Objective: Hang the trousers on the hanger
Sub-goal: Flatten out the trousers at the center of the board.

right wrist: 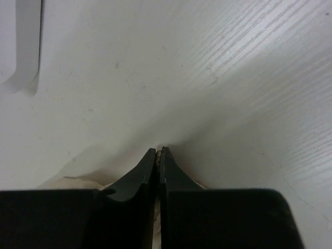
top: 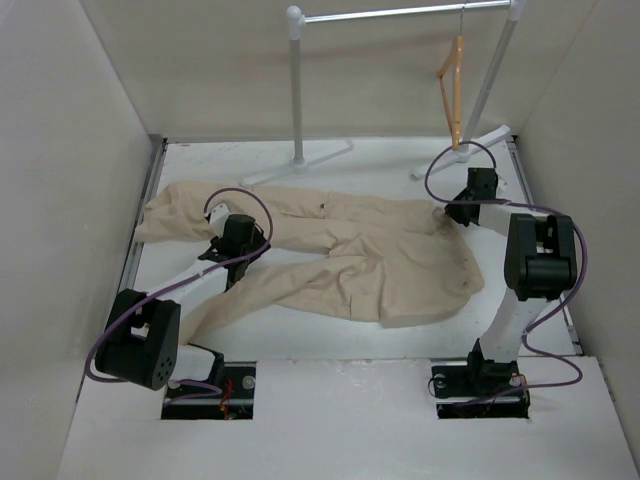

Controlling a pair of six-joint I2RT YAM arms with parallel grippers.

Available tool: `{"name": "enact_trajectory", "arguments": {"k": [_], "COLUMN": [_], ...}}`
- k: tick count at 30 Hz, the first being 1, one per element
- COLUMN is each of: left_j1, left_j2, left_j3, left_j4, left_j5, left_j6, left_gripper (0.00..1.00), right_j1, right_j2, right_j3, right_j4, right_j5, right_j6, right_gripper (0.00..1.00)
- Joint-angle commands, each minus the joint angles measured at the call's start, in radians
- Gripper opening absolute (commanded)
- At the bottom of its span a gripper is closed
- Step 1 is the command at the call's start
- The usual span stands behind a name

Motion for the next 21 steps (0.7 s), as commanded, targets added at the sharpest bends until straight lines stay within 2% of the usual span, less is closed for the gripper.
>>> {"name": "enact_trajectory", "arguments": {"k": [1, 5, 14, 15, 19, 21], "left_j1": [0.01, 0.031, 0.121, 0.137, 0.239, 0.307], "left_j2": [-0.02, -0.03, -0.063, -0.064, -0.095, -0.122], "left_j3": [-0.007, -0.007, 0.024, 0.03, 0.027, 0.022], "left_j4": [0.037, 0.034, -0.012, -0.018, -0.037, -0.043], "left_j5": [0.0, 0.004, 0.018, 0.017, 0.014, 0.017], "left_j6": [-0.008, -0.005, 0.0, 0.0, -0.011, -0.038], "left_gripper": [0.55, 0.55, 0.56, 0.56, 0.56, 0.56], "right_j1": [0.004, -0.031, -0.16, -0.163, -0.159, -0.149], "right_j2": [-0.027, -0.09, -0.185, -0.185, -0.199, -0.254], "right_j3": [-0.007, -0.021, 0.01, 0.021, 0.036, 0.004], "right_j4": [-0.014, -0.014, -0.033, -0.035, -0.035, -0.024], "right_j5": [0.036, 0.1, 0.217, 0.22, 0.258, 0.255], "right_j6": [0.023, 0.042, 0.066, 0.069, 0.068, 0.068], "right_gripper": [0.03, 0.0, 0.02, 0.05, 0.47, 0.61]}}
